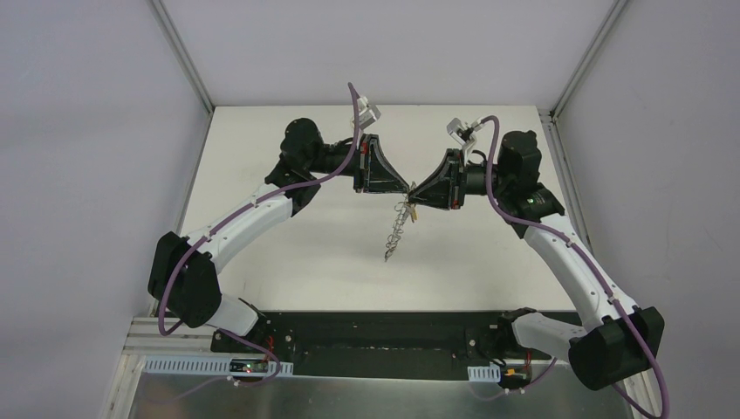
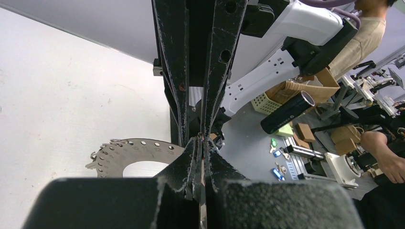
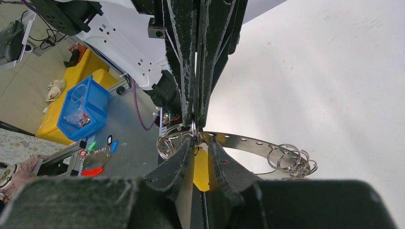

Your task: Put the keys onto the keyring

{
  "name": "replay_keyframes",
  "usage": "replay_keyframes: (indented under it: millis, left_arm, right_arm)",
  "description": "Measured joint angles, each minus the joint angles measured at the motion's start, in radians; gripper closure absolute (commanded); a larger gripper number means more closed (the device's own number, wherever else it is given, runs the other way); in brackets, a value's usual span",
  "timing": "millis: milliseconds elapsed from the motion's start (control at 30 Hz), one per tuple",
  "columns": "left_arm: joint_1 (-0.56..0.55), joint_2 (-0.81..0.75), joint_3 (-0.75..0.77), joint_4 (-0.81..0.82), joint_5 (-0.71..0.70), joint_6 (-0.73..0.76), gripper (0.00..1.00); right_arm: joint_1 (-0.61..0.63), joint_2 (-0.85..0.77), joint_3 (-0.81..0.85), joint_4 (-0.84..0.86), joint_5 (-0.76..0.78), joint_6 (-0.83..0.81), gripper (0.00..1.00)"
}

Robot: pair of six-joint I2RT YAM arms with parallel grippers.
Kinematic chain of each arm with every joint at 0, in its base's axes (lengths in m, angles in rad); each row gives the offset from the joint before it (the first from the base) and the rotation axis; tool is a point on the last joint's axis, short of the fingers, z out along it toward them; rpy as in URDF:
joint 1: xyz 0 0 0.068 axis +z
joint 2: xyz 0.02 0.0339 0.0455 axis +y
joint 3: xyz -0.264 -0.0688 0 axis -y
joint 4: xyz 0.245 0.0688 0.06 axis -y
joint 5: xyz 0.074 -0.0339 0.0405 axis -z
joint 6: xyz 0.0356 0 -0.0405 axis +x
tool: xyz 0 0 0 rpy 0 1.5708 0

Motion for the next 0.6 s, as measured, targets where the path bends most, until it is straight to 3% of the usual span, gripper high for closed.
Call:
replay_keyframes:
  millis: [300,500,600]
  left_arm:
    - [0.0,0.0,0.0,0.0,0.0,0.0,1.0]
    - [0.0,0.0,0.0,-0.004,0.0,0.005,1.0]
    - [0.0,0.0,0.002,-0.048,0.006,0.045,0.89]
  right_arm:
    - [0.005,0.003,0.0,0.019,-0.013,0.027,1.0]
    - [0.005,0.003,0.001,0.01,-0.012,0.024,1.0]
    - [0.006,0.003,0.024,-0.086,0.003,-0.057,1.0]
